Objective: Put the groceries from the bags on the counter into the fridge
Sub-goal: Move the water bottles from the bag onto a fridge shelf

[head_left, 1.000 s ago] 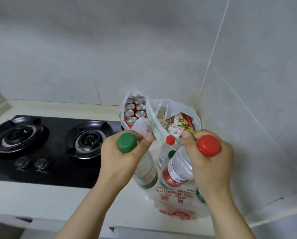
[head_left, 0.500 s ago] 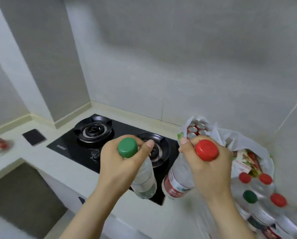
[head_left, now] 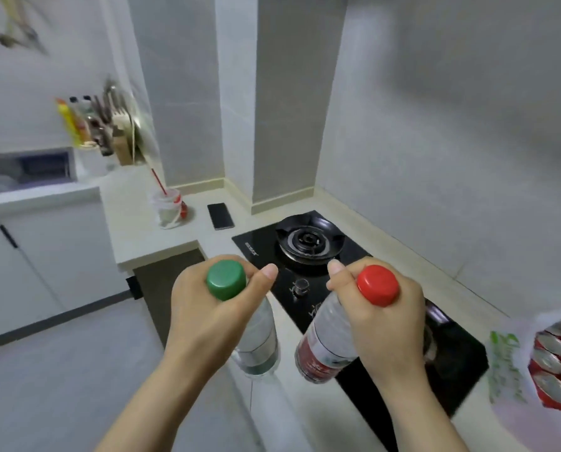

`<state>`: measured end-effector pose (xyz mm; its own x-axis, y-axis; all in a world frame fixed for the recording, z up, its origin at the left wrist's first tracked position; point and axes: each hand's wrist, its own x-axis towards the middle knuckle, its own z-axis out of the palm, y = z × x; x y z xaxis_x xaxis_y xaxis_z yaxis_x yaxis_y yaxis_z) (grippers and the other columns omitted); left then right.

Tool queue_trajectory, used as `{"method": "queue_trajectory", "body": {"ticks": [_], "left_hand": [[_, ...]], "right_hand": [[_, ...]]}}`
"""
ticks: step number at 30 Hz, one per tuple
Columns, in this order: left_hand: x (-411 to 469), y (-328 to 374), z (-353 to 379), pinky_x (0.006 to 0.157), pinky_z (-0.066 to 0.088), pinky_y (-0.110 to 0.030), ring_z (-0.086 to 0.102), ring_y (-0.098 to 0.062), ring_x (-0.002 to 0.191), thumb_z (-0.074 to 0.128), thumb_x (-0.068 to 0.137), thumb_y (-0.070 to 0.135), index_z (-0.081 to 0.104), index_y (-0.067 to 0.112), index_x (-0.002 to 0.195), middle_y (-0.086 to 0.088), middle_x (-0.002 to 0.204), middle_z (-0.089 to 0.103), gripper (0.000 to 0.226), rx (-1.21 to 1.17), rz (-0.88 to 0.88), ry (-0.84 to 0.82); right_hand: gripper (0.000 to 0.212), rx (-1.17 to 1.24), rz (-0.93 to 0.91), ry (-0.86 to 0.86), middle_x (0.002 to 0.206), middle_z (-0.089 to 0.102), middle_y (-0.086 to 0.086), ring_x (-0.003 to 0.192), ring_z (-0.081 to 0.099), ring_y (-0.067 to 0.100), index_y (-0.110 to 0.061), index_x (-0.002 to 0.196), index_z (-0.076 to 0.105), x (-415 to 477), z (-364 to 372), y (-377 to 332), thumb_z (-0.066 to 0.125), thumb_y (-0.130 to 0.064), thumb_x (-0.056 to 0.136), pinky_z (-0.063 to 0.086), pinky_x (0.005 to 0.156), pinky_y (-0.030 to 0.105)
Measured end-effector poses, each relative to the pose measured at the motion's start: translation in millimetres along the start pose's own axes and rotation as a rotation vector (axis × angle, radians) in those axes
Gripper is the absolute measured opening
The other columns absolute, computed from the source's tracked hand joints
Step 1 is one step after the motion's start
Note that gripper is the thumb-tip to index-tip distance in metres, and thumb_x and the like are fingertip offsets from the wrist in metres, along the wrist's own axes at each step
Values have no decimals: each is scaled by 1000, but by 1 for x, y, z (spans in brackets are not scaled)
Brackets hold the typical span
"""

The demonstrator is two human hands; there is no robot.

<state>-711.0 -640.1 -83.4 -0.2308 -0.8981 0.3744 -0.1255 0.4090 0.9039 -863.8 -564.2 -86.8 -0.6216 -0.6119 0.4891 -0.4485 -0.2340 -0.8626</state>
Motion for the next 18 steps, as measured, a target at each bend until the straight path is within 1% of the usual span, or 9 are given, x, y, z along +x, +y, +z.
{"method": "queue_trajectory", "body": {"ticks": [2,6,7,9,11,13,15,18], "left_hand": [[-1,-4,-11,54,43,-11,62,-14,64,69,70,43,67,13,61,0,62,68,31,48,-22,65],[-14,-5,-38,53,43,-10,63,-13,65,66,69,51,66,17,59,3,61,67,35,189,-49,262],[-19,-5,-46,54,44,-10,64,-13,66,66,70,50,67,18,59,4,62,68,34,220,-60,312],[-32,-5,-61,56,46,-13,65,-13,70,67,71,49,67,19,60,4,64,69,32,284,-88,412],[-48,-1,-75,55,47,-15,65,-15,68,66,69,54,67,18,60,3,64,69,37,330,-105,516],[-67,4,-89,51,45,-14,63,-16,64,65,67,56,67,17,59,1,62,68,39,383,-124,619],[-88,8,-104,50,43,-13,61,-16,61,68,69,49,66,16,58,0,60,67,36,444,-151,720],[-124,16,-127,53,44,-20,62,-18,63,67,70,50,67,14,59,-2,61,67,38,499,-193,864]], "right_hand": [[36,42,-13,-82,56,58,14,58,54,28,0,57,57,8,17,4,68,-27,78,44,56,22],[36,159,-51,-304,56,57,11,58,54,26,0,58,58,19,58,5,68,-27,79,45,59,27],[35,193,-61,-364,56,57,10,58,54,24,-1,58,58,20,68,4,68,-27,79,45,58,26],[32,260,-79,-482,56,59,5,57,55,18,-6,58,60,18,88,-2,68,-29,79,44,56,17],[30,327,-100,-597,58,61,2,57,56,16,-10,59,61,10,107,-8,68,-30,80,43,57,12],[31,386,-114,-698,59,60,3,57,56,16,-8,59,61,-3,126,-16,68,-31,80,43,55,13],[34,421,-125,-794,59,59,4,57,54,16,-7,61,60,-21,143,-26,67,-35,79,44,55,15],[35,483,-171,-927,58,59,4,57,55,17,-7,60,61,-52,164,-47,67,-37,78,42,54,13]]}}
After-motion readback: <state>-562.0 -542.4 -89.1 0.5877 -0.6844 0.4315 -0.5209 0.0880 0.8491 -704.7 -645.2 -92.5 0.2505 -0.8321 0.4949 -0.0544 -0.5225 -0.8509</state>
